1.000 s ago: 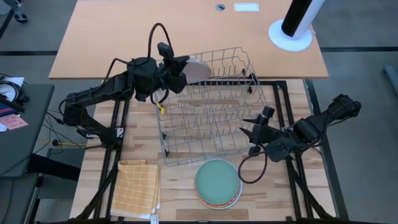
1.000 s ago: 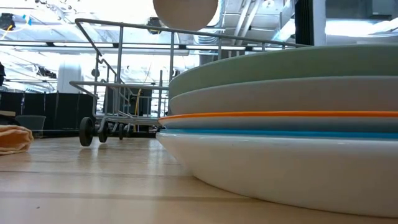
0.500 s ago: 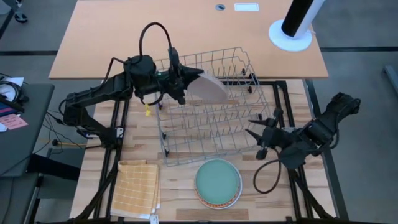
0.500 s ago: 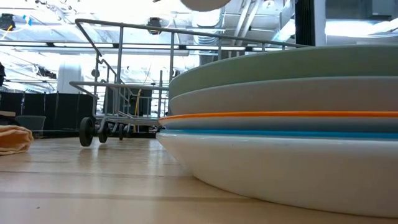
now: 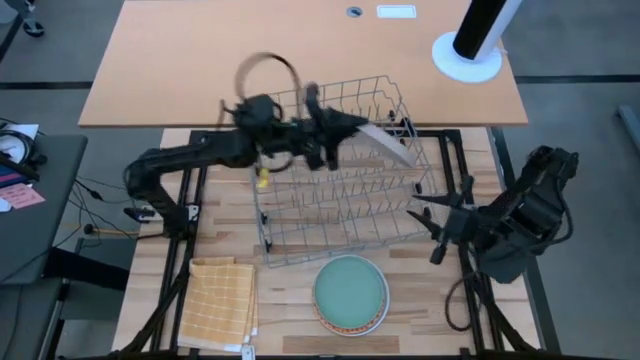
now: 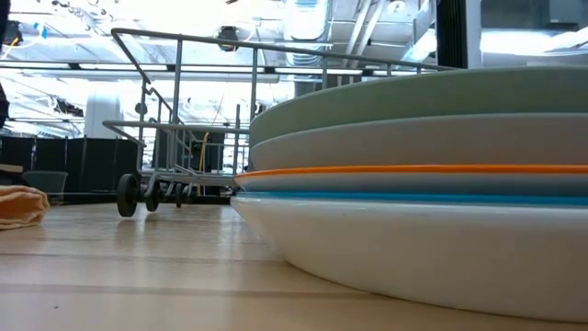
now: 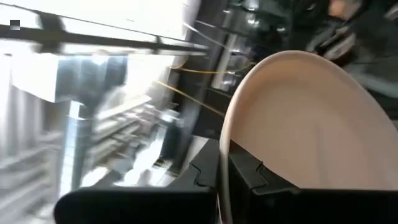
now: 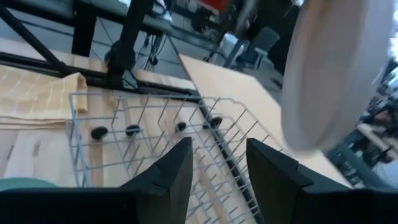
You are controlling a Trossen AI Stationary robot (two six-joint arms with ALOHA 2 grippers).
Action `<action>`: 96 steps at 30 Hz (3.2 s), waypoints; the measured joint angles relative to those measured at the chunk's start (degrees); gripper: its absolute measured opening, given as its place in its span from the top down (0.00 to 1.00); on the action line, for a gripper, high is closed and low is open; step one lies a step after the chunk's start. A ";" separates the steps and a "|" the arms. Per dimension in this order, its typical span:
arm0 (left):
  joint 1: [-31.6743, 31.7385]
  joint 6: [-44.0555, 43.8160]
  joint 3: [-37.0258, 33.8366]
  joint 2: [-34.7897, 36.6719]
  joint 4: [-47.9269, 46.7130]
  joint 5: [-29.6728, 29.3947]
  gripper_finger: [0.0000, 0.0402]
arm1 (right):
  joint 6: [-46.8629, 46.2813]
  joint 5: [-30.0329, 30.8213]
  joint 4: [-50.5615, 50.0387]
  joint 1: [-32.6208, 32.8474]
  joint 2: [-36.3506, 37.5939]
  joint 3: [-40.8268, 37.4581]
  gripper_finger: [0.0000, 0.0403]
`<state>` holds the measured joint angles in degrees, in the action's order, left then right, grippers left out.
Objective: Sort dishes
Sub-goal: Put the light brown plate in the dish rack
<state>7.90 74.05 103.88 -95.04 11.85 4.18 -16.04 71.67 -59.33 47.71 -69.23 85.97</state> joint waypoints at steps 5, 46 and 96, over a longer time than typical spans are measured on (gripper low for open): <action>0.58 9.34 -0.02 -6.03 0.81 1.18 1.00 | -0.27 7.44 -2.87 7.46 0.71 0.79 0.62; 6.37 19.46 -0.02 -23.29 3.15 23.38 1.00 | 2.64 15.33 -4.96 17.81 0.66 0.77 0.62; 8.22 17.90 0.52 -28.12 4.75 28.95 0.95 | 4.47 15.50 -4.91 17.79 0.68 0.75 0.62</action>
<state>16.12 91.94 104.40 -123.15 16.60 33.12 -11.57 87.17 -64.24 65.49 -68.55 86.72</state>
